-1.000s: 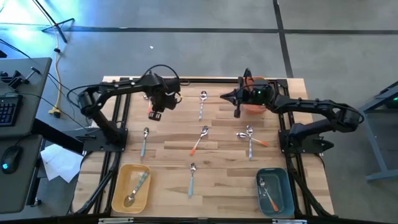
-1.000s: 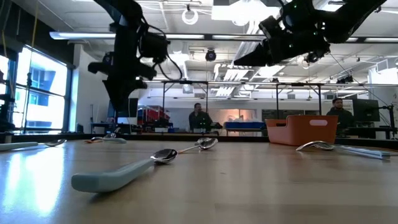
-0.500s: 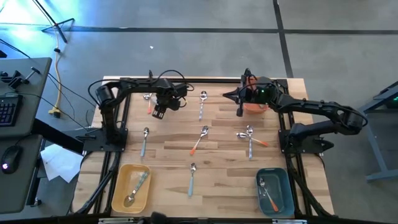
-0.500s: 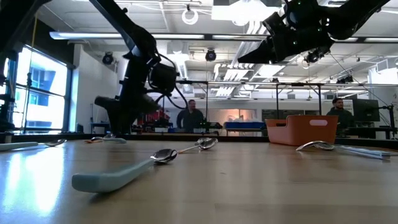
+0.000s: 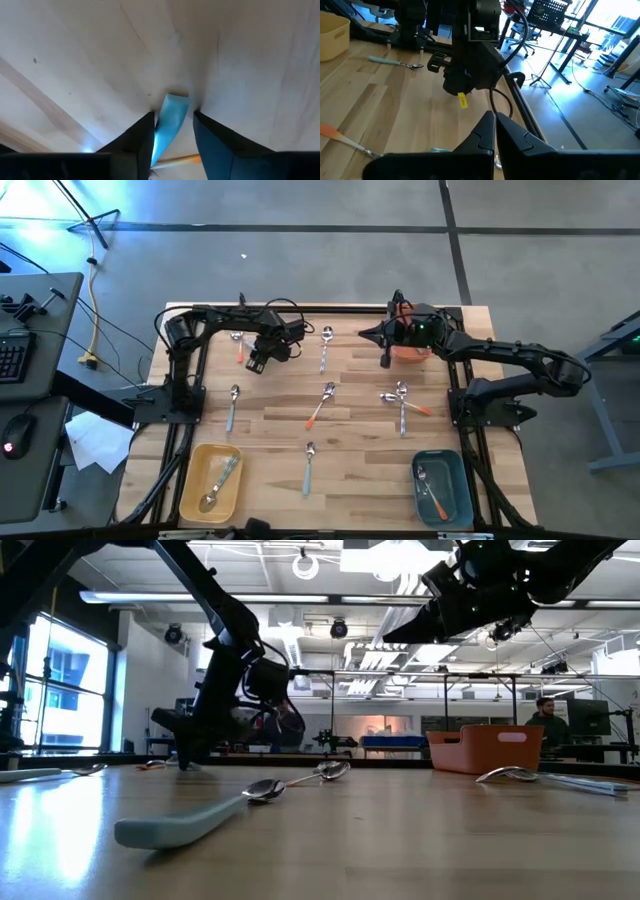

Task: Sort silverware by color (type)
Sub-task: Put the top left blue spoon into the orange bin

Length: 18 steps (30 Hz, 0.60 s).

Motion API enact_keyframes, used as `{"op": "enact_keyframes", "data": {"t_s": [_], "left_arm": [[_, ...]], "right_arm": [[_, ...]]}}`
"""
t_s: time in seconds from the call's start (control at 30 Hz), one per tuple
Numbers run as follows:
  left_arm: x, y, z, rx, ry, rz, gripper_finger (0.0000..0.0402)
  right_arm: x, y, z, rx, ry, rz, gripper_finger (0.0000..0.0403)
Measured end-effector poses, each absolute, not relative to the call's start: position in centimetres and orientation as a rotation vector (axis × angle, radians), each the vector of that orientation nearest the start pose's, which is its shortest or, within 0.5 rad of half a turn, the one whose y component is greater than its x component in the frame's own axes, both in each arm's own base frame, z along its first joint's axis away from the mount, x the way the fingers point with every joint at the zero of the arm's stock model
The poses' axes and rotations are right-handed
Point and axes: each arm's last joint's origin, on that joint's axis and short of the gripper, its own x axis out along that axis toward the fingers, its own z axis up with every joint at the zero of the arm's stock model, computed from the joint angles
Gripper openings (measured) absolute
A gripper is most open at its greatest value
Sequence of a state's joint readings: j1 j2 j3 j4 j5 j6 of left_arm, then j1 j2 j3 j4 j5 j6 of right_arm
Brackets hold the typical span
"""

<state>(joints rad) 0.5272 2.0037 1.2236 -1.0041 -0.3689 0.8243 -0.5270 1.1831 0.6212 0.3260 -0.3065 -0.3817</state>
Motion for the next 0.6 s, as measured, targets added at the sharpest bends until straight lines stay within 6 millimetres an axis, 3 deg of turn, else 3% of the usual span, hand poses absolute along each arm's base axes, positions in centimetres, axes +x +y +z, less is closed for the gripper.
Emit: {"op": "enact_keyframes", "data": {"t_s": [0.27, 0.43, 0.6], "left_arm": [[28.0, 17.0, 12.1, 0.474, 1.976, -0.117, 0.0037], [28.4, 16.4, 12.9, 0.506, 1.938, -0.067, 0.0034], [29.1, 15.1, 15.7, 0.497, 1.868, 0.048, 0.0034]], "right_arm": [[22.6, -11.2, 24.5, -0.277, 0.257, -0.143, 0.0000], [22.8, -10.8, 24.5, -0.280, 0.257, -0.133, 0.0000], [22.8, -10.2, 24.6, -0.281, 0.270, -0.125, 0.0000]]}}
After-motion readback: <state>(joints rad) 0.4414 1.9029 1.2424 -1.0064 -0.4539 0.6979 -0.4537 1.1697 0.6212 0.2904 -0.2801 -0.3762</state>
